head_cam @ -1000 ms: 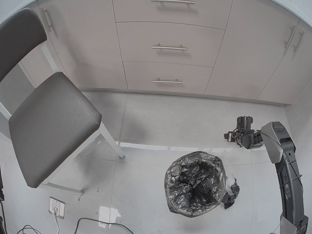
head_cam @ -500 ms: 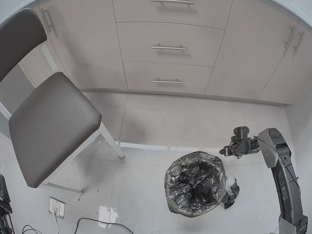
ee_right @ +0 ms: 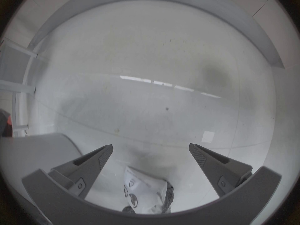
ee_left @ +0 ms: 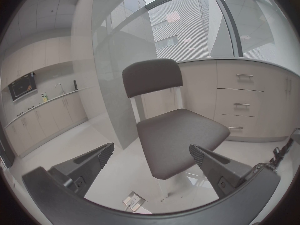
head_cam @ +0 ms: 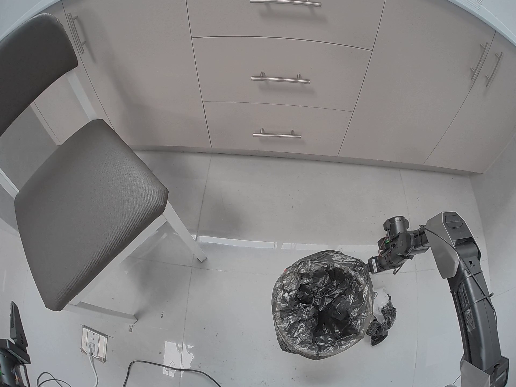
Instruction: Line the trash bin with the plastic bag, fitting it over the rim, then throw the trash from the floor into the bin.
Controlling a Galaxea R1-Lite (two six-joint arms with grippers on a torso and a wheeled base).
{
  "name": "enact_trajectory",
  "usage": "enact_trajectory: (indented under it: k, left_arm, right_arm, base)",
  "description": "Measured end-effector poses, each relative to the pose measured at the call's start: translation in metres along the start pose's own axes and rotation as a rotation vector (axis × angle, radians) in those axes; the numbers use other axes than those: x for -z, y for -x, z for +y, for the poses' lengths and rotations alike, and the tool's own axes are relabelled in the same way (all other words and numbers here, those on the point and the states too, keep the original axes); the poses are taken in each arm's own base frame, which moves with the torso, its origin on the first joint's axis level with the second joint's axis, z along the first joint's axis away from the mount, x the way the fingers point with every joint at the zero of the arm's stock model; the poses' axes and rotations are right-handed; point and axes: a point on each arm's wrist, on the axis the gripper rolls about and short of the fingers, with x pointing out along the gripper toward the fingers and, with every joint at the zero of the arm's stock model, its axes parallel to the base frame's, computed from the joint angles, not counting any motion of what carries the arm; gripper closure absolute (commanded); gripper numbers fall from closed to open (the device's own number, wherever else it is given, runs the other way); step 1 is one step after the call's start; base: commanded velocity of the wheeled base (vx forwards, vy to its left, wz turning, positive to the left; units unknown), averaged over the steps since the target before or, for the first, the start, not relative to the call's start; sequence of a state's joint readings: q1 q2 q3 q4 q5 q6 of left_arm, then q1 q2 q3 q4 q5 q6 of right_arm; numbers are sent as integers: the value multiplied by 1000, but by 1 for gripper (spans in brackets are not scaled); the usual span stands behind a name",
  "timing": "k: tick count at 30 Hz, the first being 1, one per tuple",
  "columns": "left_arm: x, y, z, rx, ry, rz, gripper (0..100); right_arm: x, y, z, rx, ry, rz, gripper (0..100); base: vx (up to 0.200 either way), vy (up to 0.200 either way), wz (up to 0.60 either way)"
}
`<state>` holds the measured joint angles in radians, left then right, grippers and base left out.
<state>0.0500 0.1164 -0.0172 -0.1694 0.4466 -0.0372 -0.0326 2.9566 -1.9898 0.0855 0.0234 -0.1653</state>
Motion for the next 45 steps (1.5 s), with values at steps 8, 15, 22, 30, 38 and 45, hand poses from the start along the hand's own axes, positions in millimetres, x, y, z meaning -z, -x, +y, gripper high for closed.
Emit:
enact_trajectory:
  k: [8, 15, 22, 30, 38, 45]
  left_arm:
    - [10, 2, -2, 166, 11, 78, 0]
    - [17, 6, -5, 343, -1, 134, 0]
    - [17, 7, -5, 378, -12, 128, 0]
    - [17, 7, -5, 378, -12, 127, 0]
    - [16, 6, -4, 331, -14, 123, 0]
    - [16, 6, -2, 238, -25, 116, 0]
  right_arm:
    - [30, -21, 8, -28, 70, 145, 0]
    - [63, -35, 16, -63, 100, 324, 0]
    - [72, -40, 17, -62, 105, 365, 0]
    - [75, -42, 17, -23, 113, 378, 100]
    - [75, -42, 16, -21, 110, 379, 100]
    - [76, -42, 16, -21, 110, 379, 100]
  base:
    - [0, 0, 0]
    - [0, 0, 0]
    - [0, 0, 0]
    - [0, 0, 0]
    - [0, 0, 0]
    - [0, 0, 0]
